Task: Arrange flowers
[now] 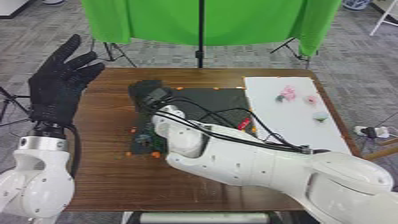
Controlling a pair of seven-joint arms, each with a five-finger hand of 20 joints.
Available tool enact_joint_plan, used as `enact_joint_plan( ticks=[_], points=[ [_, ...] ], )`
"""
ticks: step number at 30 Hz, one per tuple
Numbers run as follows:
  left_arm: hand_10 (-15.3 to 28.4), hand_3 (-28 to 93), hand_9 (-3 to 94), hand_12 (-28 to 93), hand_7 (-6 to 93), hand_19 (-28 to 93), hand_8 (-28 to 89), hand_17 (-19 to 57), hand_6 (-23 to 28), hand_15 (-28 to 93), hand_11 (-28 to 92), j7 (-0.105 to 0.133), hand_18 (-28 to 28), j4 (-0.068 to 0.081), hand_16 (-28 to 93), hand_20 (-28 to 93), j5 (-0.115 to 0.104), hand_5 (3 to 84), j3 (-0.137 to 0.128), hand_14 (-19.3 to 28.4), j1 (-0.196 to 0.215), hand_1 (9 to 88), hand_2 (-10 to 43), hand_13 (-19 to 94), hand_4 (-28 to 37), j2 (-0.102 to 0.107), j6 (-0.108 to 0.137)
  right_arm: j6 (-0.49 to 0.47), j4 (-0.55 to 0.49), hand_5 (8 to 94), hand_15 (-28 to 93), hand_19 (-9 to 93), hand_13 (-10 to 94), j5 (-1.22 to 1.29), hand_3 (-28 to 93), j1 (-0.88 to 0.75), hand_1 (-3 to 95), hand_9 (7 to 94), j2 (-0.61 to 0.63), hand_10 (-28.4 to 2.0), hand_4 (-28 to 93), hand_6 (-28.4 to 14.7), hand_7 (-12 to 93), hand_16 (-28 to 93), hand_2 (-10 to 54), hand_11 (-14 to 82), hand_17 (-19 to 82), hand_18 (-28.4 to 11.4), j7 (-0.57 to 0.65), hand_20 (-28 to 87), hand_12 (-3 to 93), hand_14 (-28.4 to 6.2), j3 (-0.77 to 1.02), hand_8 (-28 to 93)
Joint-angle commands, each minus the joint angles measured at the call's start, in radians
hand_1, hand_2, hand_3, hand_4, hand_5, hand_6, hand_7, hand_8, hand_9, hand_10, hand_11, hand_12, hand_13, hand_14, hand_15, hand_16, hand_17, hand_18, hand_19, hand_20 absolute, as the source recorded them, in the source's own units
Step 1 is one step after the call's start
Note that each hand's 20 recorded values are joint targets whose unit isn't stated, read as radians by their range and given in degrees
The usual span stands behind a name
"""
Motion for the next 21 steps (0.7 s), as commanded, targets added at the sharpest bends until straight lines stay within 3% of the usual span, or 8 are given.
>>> enact_joint_plan(
  ticks=[1,9,14,18,21],
  points=[
    [19.0,78,33.5,13,13.4,53,-10,-7.6,6.6,51,24,-0.011,28.4,0.018,-6,20,0.006,33.6,0.020,27.0,-0.008,22.9,5.6,26,-27.7,-0.007,-0.020,0.019,0.015,82.7,65,93,76,0.006,69,0.026,59.6,92.9,-0.001,-3.3,-28,3.7,30,29,-9.5,11.1,33,-21.6,0.023,57,34.7,-1.7,-0.018,-2],
    [19.1,79,33.6,13,13.6,53,-10,-7.6,6.8,52,24,-0.015,28.4,0.025,-6,20,0.006,34.0,0.024,27.0,-0.018,23.1,5.6,26,-27.7,-0.010,-0.029,-0.043,0.008,78.0,65,93,69,-0.009,66,0.004,57.5,87.2,-0.003,-5.9,-28,3.3,24,27,-9.5,8.4,30,-20.6,0.002,58,31.2,-2.2,0.021,-3],
    [19.1,79,33.6,13,13.8,53,-10,-7.6,6.8,52,24,-0.025,28.4,0.033,-6,20,0.007,34.1,0.029,27.1,-0.032,23.3,5.5,26,-27.6,-0.017,-0.031,-0.099,0.007,75.2,67,93,66,-0.047,63,-0.036,54.9,83.2,-0.010,-6.5,-28,2.5,22,23,-9.5,9.7,29,-20.1,-0.026,60,27.8,-4.2,0.083,-4],
    [19.0,79,33.6,13,13.8,53,-10,-7.6,6.8,52,24,-0.019,28.4,0.035,-6,20,0.005,34.1,0.033,27.1,-0.036,23.3,5.5,26,-27.5,-0.018,-0.029,-0.100,0.004,73.6,70,93,64,-0.045,65,-0.037,51.5,79.1,-0.006,-7.4,-28,2.1,20,19,-9.5,16.1,28,-20.1,-0.025,61,22.4,-6.0,0.080,-4],
    [19.0,79,33.6,13,13.8,53,-10,-7.6,6.8,52,24,0.005,28.4,0.031,-6,20,-0.004,34.1,0.036,27.1,-0.018,23.4,5.6,26,-27.4,-0.003,-0.028,-0.044,-0.012,72.8,71,93,63,0.045,65,0.030,50.8,78.0,0.010,-7.9,-28,1.9,20,16,-9.5,17.7,28,-20.1,0.034,61,20.9,-6.6,-0.016,-5]
  ],
)
